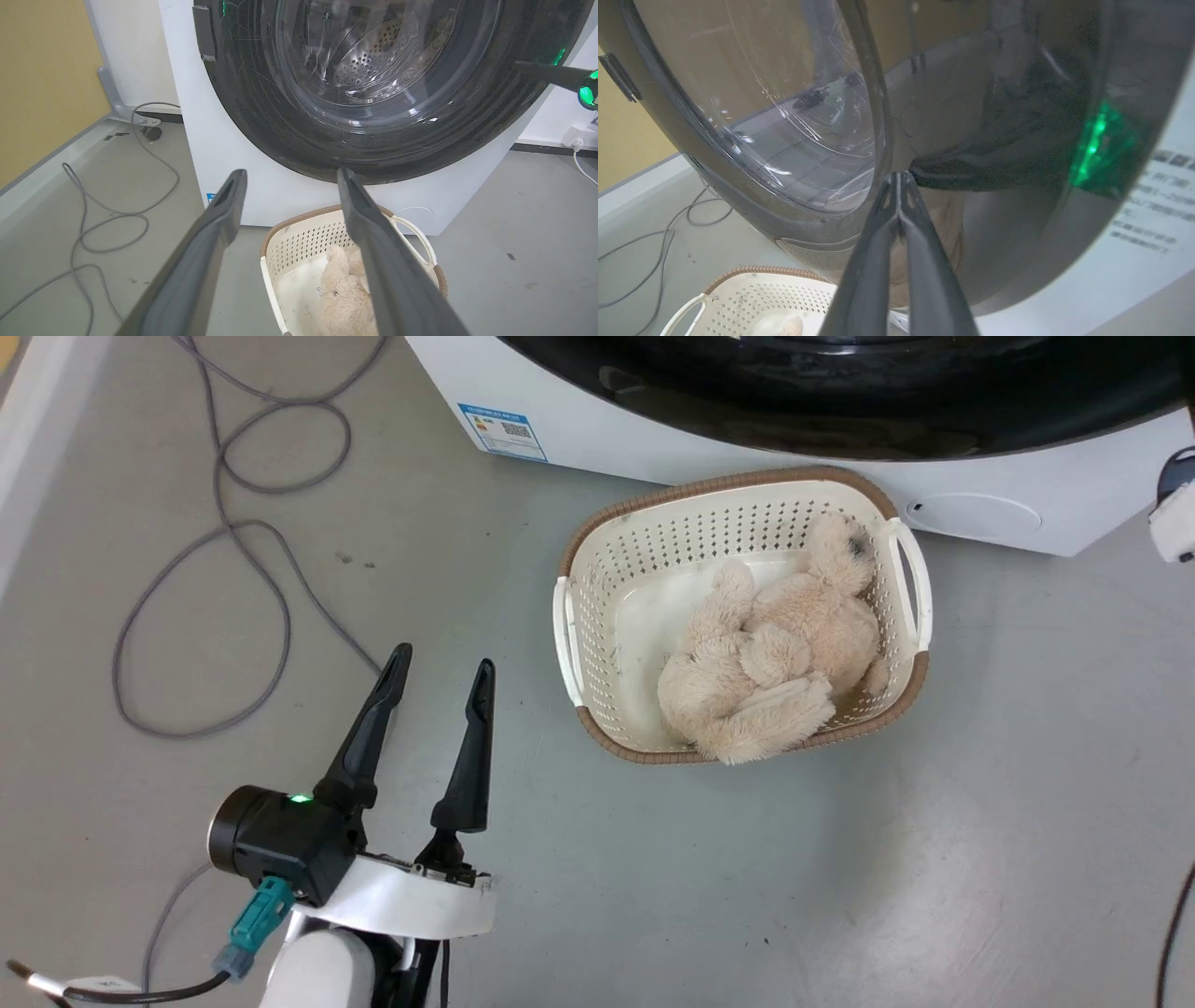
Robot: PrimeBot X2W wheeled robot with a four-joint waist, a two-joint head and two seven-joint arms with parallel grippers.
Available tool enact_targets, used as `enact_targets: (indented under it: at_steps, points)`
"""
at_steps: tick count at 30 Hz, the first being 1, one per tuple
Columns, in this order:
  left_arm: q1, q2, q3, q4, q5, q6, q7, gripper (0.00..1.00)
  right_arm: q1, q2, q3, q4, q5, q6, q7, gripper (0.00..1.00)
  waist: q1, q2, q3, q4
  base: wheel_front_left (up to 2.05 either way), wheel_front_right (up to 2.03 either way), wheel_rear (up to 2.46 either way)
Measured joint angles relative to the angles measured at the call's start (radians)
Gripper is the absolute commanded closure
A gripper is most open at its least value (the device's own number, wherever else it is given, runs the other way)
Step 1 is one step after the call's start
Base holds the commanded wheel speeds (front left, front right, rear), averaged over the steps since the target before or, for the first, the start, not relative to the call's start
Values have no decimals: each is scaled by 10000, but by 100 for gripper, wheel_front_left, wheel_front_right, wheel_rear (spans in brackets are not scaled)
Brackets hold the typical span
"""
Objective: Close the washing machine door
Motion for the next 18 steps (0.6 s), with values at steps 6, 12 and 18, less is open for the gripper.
enact_targets:
  at_steps: [6, 12, 18]
  points:
    - [1, -4, 0, 119, -12, 4, 0, 0, -48, 142, 50, 614, -25, -8, -443, 100, 0, 0, -364, -31, 0, 0, 0]
    - [164, -12, 127, 257, -15, 15, 0, 0, 609, 196, 328, 725, 125, -161, -1085, 100, -1, 0, -1196, -245, 0, 0, 0]
    - [622, -17, 424, 606, -59, 299, 0, 0, 2310, 468, 612, 209, 453, -161, -1442, 100, -1, 0, -2325, -613, 0, 0, 0]
